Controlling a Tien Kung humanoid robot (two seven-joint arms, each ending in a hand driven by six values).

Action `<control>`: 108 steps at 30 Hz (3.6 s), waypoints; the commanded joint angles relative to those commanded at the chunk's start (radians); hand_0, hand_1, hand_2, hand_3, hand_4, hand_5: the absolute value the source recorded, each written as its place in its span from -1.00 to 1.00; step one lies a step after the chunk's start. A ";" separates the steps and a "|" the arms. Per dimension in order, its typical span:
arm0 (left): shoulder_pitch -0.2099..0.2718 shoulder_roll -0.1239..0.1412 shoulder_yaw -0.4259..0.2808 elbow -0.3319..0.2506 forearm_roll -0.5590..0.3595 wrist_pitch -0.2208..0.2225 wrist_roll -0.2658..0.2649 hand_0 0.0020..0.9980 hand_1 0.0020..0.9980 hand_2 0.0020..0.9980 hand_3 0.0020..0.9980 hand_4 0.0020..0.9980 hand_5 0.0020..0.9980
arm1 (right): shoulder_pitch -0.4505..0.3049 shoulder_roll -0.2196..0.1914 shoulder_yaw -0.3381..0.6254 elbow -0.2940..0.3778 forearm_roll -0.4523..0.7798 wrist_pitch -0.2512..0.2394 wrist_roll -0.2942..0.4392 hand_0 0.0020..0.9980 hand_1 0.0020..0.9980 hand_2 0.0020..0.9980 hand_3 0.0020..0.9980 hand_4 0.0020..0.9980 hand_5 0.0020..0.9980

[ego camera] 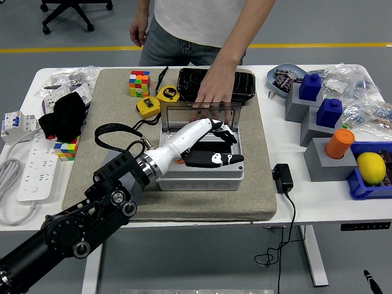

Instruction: Fetch the battery,place it into the box,close the lid of the box

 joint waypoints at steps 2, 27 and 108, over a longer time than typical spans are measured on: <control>0.018 0.003 -0.024 -0.042 -0.038 -0.036 0.019 0.70 0.52 0.29 0.20 1.00 0.75 | -0.001 0.001 0.001 0.000 -0.001 0.000 0.000 0.72 0.55 0.51 0.56 1.00 1.00; 0.198 -0.047 -0.374 -0.202 -0.820 -0.177 0.009 1.00 1.00 1.00 1.00 1.00 1.00 | -0.005 0.006 -0.011 0.000 0.008 0.004 -0.002 0.71 0.54 0.51 0.55 1.00 1.00; 0.036 -0.017 -0.248 -0.048 0.574 -0.016 0.231 1.00 0.90 0.67 0.69 1.00 1.00 | 0.002 0.000 -0.010 0.000 0.008 0.001 -0.006 0.71 0.53 0.50 0.55 1.00 1.00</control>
